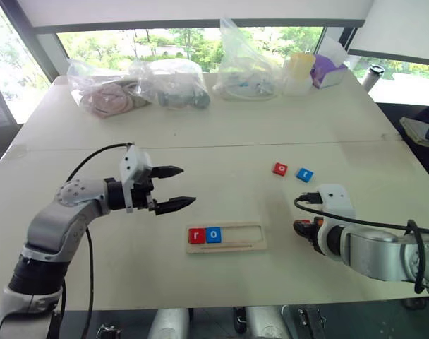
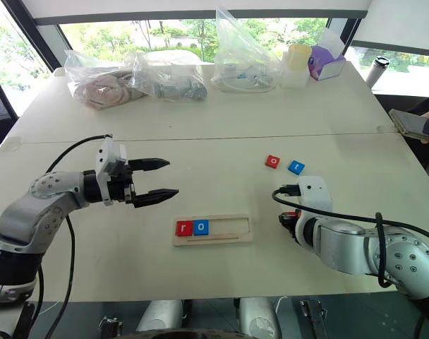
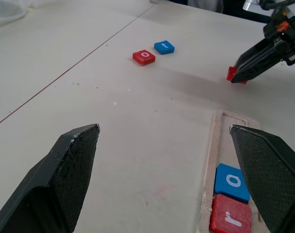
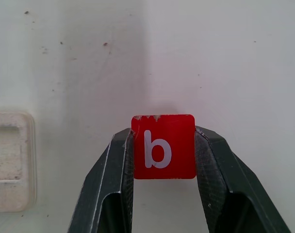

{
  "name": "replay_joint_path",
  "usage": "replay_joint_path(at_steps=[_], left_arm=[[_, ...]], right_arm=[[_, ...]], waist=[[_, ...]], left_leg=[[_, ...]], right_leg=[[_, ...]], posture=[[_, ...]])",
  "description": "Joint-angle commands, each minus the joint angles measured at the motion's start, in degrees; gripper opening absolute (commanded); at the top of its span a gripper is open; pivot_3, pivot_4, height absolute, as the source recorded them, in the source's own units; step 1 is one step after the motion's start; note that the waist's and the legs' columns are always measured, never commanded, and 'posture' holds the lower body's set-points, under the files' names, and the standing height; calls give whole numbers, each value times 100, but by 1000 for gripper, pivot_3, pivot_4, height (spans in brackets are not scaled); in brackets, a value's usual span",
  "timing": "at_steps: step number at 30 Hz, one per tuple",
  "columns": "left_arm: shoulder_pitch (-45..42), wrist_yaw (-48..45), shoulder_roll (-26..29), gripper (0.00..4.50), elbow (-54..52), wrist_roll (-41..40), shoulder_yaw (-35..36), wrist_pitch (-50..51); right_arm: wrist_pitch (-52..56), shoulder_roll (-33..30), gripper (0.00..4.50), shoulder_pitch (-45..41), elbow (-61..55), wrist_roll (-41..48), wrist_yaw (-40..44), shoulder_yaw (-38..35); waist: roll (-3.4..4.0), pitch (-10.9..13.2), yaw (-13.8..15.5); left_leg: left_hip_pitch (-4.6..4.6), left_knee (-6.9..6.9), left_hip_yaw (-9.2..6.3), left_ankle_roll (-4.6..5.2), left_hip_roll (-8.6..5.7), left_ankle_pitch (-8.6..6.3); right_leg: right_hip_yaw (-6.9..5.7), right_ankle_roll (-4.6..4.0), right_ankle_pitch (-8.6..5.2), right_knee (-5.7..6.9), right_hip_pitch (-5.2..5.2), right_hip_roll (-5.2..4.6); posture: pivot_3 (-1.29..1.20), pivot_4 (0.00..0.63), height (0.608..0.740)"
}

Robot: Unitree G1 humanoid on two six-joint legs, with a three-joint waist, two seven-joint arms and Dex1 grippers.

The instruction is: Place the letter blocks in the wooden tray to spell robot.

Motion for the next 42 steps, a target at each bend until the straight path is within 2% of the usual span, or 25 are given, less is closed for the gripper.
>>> replay_joint_path(at_steps=[1,6,7,8,11,12,14,17,19,21,23,25,27,28,31,34,39,42], left_arm=[[-7,9,-46,4500,-83,84,25,-161],[58,56,-95,4500,-191,102,41,-136],[45,65,-104,4500,-190,108,40,-129],[19,60,-108,4500,-155,122,40,-137],[-10,34,-110,4500,-92,148,39,-165],[-23,16,-94,4500,-78,132,59,-150],[-57,-25,-81,4500,13,169,62,-197],[-127,-35,-154,4500,121,239,-15,-275],[-185,-38,-234,4500,150,266,-82,-301],[-247,-60,-295,4500,218,315,-135,-361],[-305,-69,-346,4500,277,336,-169,-396],[-346,-88,-379,4500,326,381,-203,-445],[-371,-122,-381,4500,377,447,-224,-525],[-382,-136,-381,4500,399,466,-221,-549],[-389,-159,-386,4500,439,491,-176,-584],[-366,-168,-381,4500,430,505,-152,-596],[-344,-115,-425,4500,394,544,-163,-593],[-380,-94,-443,4500,399,543,-156,-574]], right_arm=[[25,-18,1135,-50,-132,75,15,-45],[28,-53,1135,88,-165,75,53,-6],[47,-61,2174,129,-144,75,80,-25],[78,-56,2490,120,-110,75,98,-29],[199,-106,4136,36,-36,75,233,-39],[342,-219,4466,-98,23,75,435,-56],[1002,-551,4466,-751,441,75,1206,-86],[2517,-991,4466,-2643,1106,-125,2597,157],[3159,-1035,4466,-3417,1368,-1184,3752,279],[3324,-1093,4466,-3661,1489,-2489,5111,540],[2692,-1365,4466,-3471,1354,-4009,6738,936],[1442,-1796,4466,-2914,1281,-5501,8353,1222],[89,-2186,4466,-2208,1336,-6859,9365,1361],[-506,-2383,4466,-1793,1358,-7246,9797,1303],[-1295,-2735,4466,-853,1386,-7514,10609,838],[-1456,-2738,4466,-159,1433,-7308,10964,67],[-1338,-2260,4466,839,1232,-7322,11230,-1274],[-1375,-1826,4466,1185,1062,-7770,11006,-1463]], waist=[[0,0,1],[0,0,1],[0,0,1],[0,0,1],[0,0,1],[0,0,-2],[7,4,-24],[42,26,-33],[43,26,-9],[30,20,41],[28,19,90],[30,19,127],[36,21,125],[36,21,123],[37,21,108],[37,22,65],[30,24,77],[24,21,107]], left_leg=[[0,0,0,0,0,0],[0,-1,0,0,0,0],[0,-1,0,0,0,0],[0,-1,0,0,0,0],[0,0,0,0,0,0],[0,0,0,0,0,0],[1,1,1,0,0,0],[9,10,19,1,2,0],[8,6,19,1,4,0],[5,-2,7,1,9,0],[-3,-7,6,9,9,-6],[-20,-1,15,15,5,-10],[-42,6,39,15,1,-10],[-50,9,58,15,1,-10],[-55,13,118,14,7,-10],[-41,19,137,14,8,-10],[16,23,172,12,11,-9],[16,32,177,12,15,-8]], right_leg=[[0,0,0,0,0,0],[0,-2,1,0,0,0],[0,-2,1,0,0,0],[0,-2,1,0,0,0],[1,-2,1,0,0,0],[1,-2,1,1,0,0],[1,-2,1,1,0,1],[11,1,2,3,-1,1],[13,0,3,2,-7,4],[6,0,1,0,-7,14],[0,0,0,-10,-8,13],[1,15,3,-12,-16,5],[2,58,8,-10,-32,-10],[2,68,8,-8,-37,-16],[11,83,10,-4,-45,-32],[33,84,17,-3,-38,-32],[75,73,7,1,-1,-26],[84,76,16,1,2,-20]], posture=[[0,150,740],[0,150,740],[0,150,740],[0,150,740],[0,150,740],[0,150,740],[0,150,740],[0,150,740],[0,150,740],[0,150,740],[0,150,740],[0,150,740],[0,150,740],[0,150,740],[0,150,740],[0,150,740],[0,150,740],[0,150,740]])
